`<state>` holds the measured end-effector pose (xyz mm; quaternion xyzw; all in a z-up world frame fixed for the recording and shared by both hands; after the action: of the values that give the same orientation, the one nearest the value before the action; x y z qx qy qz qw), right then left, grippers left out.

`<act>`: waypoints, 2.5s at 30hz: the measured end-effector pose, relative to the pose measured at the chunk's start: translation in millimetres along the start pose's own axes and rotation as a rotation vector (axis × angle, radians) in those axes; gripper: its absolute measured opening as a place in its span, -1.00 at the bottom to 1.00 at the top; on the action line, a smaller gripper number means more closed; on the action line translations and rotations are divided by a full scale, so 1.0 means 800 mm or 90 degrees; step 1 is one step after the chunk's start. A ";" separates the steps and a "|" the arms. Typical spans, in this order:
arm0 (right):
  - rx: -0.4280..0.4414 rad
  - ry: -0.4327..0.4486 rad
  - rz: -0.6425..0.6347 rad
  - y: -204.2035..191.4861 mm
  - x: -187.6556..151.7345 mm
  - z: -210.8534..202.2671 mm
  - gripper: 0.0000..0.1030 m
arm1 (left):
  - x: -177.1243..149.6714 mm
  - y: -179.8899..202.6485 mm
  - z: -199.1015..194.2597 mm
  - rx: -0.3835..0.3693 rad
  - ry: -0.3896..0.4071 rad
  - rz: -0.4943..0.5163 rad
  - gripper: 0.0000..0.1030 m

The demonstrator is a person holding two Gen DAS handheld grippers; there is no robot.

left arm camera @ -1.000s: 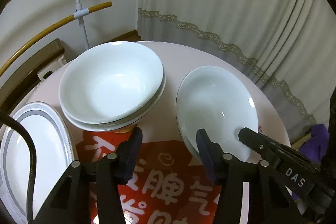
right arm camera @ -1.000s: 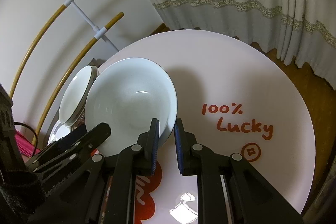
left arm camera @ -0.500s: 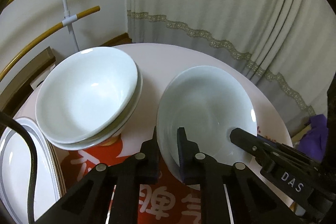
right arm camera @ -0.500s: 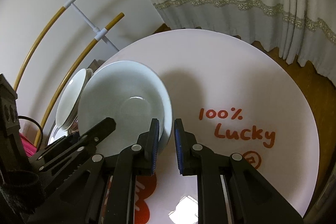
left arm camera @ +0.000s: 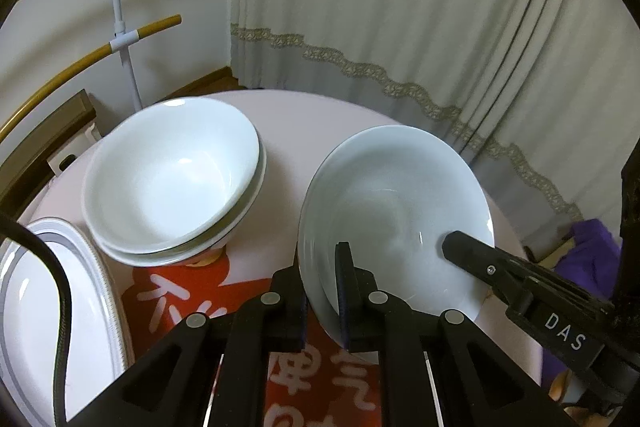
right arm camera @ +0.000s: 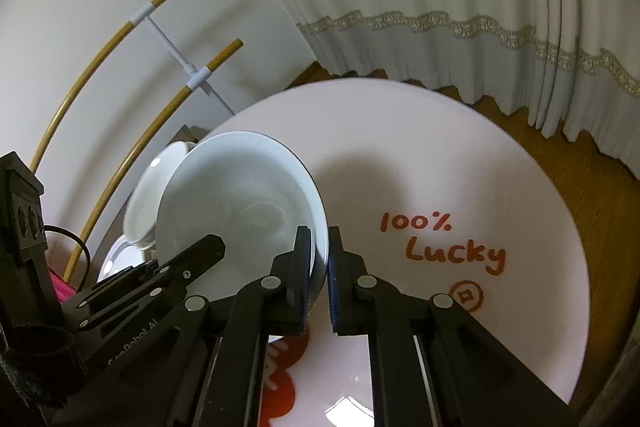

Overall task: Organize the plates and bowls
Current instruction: 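Lift the bowl with both grippers and carry it toward the bowl stack, then lower the held bowl toward the two-bowl stack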

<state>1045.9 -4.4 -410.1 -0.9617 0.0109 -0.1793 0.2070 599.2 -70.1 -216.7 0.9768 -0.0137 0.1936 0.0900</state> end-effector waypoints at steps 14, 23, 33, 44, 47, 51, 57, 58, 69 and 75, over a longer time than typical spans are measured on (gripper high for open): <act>-0.017 0.051 -0.084 -0.107 0.002 -0.068 -0.86 | -0.054 -0.088 -0.121 -0.030 0.086 -0.052 -0.83; -0.026 0.049 -0.133 -0.174 0.016 -0.049 -0.86 | -0.073 -0.171 -0.148 -0.034 0.105 -0.108 -0.84; -0.032 0.027 -0.150 -0.200 0.028 -0.010 -0.86 | -0.059 -0.211 -0.136 -0.023 0.097 -0.129 -0.84; -0.049 0.012 -0.136 -0.195 0.033 0.019 -0.86 | -0.017 -0.182 -0.095 -0.015 0.077 -0.132 -0.84; -0.051 0.010 -0.133 -0.193 0.032 0.024 -0.86 | -0.008 -0.180 -0.090 -0.015 0.074 -0.130 -0.84; -0.049 0.008 -0.130 -0.190 0.035 0.027 -0.86 | -0.006 -0.180 -0.082 -0.012 0.072 -0.126 -0.84; -0.049 0.006 -0.128 -0.188 0.035 0.031 -0.86 | -0.002 -0.179 -0.075 -0.008 0.071 -0.121 -0.84; -0.047 0.006 -0.126 -0.190 0.038 0.031 -0.86 | -0.001 -0.178 -0.074 -0.007 0.070 -0.121 -0.84; -0.046 0.003 -0.118 -0.187 0.039 0.039 -0.86 | -0.001 -0.176 -0.066 -0.004 0.064 -0.113 -0.84; -0.044 0.003 -0.113 -0.185 0.040 0.045 -0.86 | 0.004 -0.180 -0.059 0.000 0.063 -0.111 -0.84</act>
<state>1080.6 142.4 -370.1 -0.9649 -0.0675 -0.1990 0.1573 593.4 80.3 -196.7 0.9635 0.0760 0.2330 0.1073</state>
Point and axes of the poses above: each gripper's, at about its wrist camera, not at the fingertips, and z roughly the way its jaws point, y to its right, x to its top, the point moved 6 cm from there along z, roughly the way its jaws point, and after that the axes turned 15 degrees about -y, right-handed, at the moved point
